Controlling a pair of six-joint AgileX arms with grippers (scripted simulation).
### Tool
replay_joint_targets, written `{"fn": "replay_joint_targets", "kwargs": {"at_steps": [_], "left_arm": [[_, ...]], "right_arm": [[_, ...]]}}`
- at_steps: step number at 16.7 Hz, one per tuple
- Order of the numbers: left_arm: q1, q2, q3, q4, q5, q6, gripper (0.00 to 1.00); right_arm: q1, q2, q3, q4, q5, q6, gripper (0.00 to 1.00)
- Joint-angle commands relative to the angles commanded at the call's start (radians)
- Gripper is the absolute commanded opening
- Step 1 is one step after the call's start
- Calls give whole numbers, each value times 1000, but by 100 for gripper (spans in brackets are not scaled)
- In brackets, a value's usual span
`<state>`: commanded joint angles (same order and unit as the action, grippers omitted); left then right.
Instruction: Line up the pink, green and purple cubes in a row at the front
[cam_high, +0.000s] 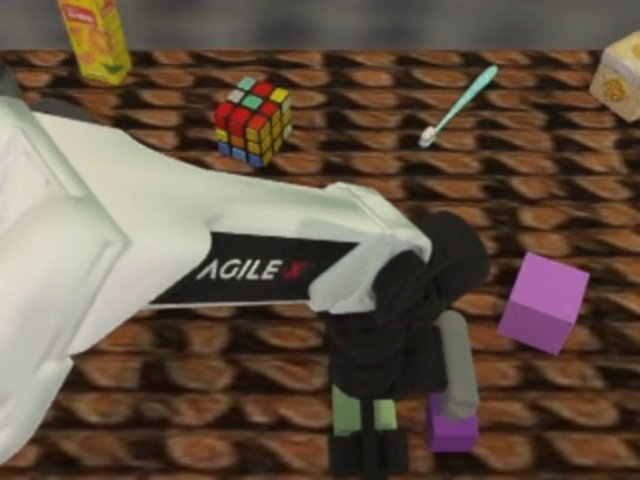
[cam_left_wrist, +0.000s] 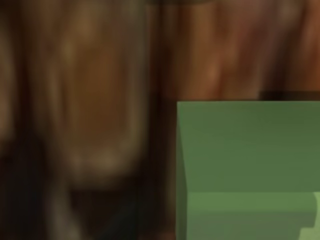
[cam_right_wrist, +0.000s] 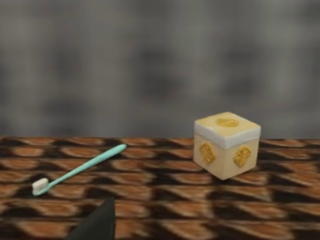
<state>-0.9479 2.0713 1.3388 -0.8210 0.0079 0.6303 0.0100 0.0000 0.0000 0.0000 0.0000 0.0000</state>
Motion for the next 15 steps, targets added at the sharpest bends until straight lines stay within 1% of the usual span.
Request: {"fn": "replay_joint_targets", "kwargs": {"at_steps": [9,15], "left_arm": [[-1,-7,15,-17,0,3,100],[17,-86,134,-227,-1,-1,100]], "right_arm": [[0,0,0,0,0,0,100],[0,0,0,0,0,0,100]]}}
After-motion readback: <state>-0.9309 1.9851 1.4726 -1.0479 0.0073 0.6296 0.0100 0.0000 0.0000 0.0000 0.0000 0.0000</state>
